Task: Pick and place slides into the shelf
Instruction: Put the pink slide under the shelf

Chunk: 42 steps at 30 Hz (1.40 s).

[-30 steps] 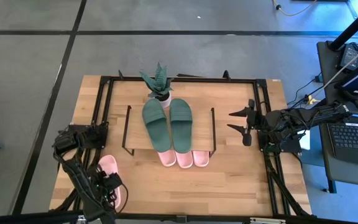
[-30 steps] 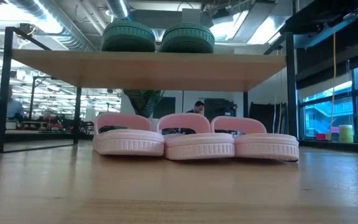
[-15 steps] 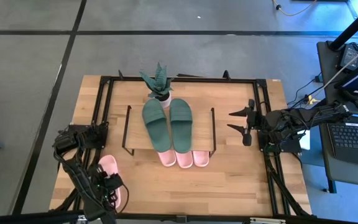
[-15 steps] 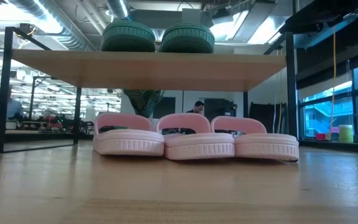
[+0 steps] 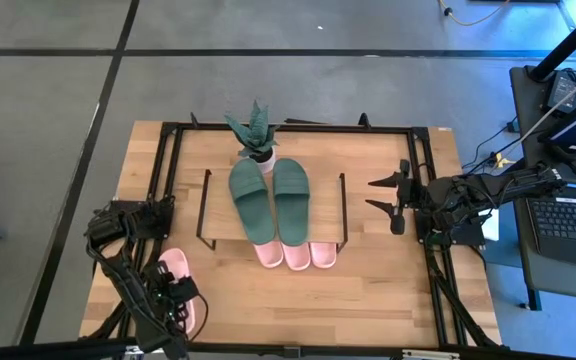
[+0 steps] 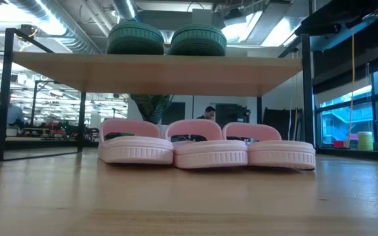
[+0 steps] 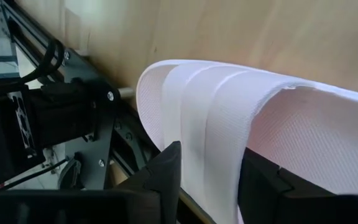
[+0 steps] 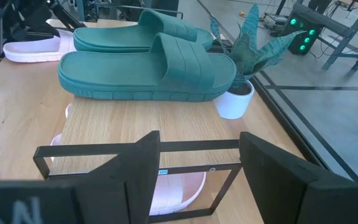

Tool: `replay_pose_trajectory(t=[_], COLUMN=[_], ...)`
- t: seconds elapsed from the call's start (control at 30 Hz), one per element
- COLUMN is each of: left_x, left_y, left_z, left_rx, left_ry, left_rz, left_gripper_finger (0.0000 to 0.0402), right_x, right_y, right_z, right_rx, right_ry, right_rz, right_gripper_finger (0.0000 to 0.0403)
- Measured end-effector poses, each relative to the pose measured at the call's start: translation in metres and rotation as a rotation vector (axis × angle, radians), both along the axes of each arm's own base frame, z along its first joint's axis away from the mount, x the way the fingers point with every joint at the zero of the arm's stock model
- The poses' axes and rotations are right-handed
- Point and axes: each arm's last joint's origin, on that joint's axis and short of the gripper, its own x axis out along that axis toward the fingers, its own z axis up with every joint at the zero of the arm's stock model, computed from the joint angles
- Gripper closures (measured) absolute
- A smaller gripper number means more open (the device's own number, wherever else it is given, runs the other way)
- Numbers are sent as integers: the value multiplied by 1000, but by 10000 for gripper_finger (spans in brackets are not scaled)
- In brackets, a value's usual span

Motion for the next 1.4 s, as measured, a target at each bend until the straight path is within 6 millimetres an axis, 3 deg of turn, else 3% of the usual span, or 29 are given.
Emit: replay_pose_trajectory(t=[0.27, 0.5, 0.67, 0.9, 1.13, 1.27, 1.4], left_x=[2, 19, 36, 57, 106, 137, 155], left_y=[2, 7, 11, 14, 31, 46, 60], left_z=[0, 5, 31, 73, 102, 104, 102], left_rx=[4, -12, -127, -188, -237, -295, -353], left_ry=[-2, -25, -4, -246, -401, -413, -394], left_rz=[19, 106, 125, 131, -32, -160, -198], left_gripper_finger=[390, 395, 397, 399, 399, 399, 399], right_x=[0, 0, 0, 0, 0, 0, 0], right_y=[0, 0, 0, 0, 0, 0, 0], right_z=[0, 0, 0, 0, 0, 0, -1], right_rx=[0, 0, -1, -33, -52, -51, -53], right_ry=[0, 1, 3, 13, 15, 15, 27], right_rz=[0, 0, 1, 12, 18, 18, 18], right_gripper_finger=[182, 182, 182, 182, 182, 182, 182])
